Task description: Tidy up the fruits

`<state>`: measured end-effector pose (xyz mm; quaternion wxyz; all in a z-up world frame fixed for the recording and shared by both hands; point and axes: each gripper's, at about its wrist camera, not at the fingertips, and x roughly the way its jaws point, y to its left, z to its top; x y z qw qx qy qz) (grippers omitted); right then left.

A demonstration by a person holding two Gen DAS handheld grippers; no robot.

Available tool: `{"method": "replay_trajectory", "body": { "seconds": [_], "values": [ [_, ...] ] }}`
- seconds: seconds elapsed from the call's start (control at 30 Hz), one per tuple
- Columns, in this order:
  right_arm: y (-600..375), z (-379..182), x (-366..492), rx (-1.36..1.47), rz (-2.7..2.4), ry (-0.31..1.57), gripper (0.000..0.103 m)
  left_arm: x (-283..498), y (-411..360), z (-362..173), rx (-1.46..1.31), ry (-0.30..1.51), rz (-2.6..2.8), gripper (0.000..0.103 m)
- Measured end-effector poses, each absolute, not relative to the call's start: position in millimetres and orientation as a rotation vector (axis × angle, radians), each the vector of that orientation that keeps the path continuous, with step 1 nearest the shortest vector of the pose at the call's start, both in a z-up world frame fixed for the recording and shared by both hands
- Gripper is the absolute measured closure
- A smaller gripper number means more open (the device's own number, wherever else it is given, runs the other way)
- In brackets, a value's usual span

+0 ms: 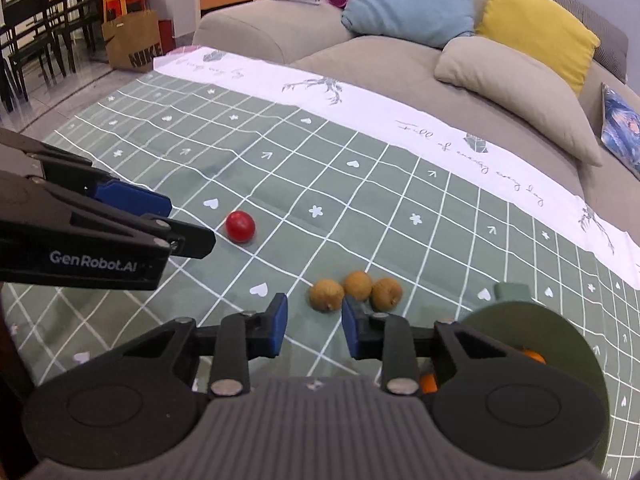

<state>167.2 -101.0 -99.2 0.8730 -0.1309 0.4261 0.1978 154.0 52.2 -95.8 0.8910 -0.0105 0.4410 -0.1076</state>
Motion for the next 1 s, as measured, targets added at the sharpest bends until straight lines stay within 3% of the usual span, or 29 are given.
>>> {"method": "replay_trajectory", "body": {
  "seconds": [0.4,1.0],
  "values": [
    [-91,-134,197,-0.225,0.312,0.946,0.079,189,51,-130,-0.025,0.936,-0.203,0.054],
    [-88,-148,206,-0.236,0.298,0.959,0.084,211,52,-147,-0.044,0.982,-0.192,0.071]
  ]
}}
